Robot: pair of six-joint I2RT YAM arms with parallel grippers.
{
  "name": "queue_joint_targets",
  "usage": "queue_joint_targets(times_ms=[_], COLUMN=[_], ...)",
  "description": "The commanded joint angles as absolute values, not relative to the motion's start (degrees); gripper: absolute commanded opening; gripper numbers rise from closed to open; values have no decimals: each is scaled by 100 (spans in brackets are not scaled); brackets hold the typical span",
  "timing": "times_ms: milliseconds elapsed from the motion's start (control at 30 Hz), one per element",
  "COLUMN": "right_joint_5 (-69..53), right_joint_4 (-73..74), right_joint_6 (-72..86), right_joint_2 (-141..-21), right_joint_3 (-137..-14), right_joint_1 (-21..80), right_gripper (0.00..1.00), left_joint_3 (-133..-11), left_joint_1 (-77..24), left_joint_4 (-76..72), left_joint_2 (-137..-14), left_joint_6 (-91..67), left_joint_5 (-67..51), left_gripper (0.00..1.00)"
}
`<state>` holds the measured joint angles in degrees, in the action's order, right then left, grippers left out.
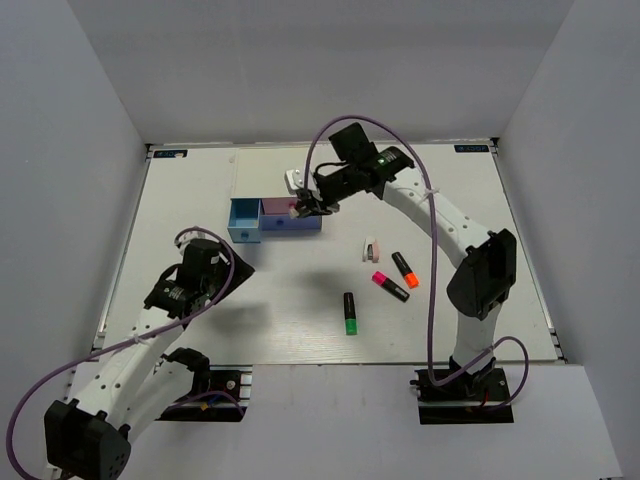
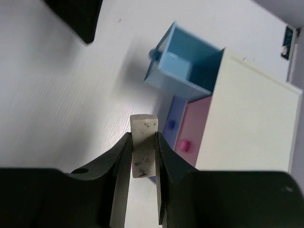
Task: Sort the stationery into containers
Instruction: Pick up the stationery from the center of the board, then place the stationery in the drawer.
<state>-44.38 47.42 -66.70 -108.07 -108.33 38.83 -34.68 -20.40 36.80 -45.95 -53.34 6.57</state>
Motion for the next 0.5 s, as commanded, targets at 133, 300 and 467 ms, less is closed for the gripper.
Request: queue_joint_targets(times_ms=[133,300,467], right_joint_5=[-4536,-4412,-4263], right_joint_4=[2140,783,-164], right_joint_6=[-3993,-2998,-2435], right_joint_2=[-11293,-11724,-12076], right_joint_3=[-11496,-11575,-11575], right_joint_1=[4333,4570,4693], right_gripper=[11,14,16], left_joint_3=[-3287,-3234,-3234], left_joint_1=[-2013,-2013,-2013], left_joint_4=[3366,3436,3560], left_joint_2=[-4605,-4448,-4237], left_joint_6=[-5643,-5756,-5810], left_joint_5=[545,545,677], left_gripper=[78,78,78])
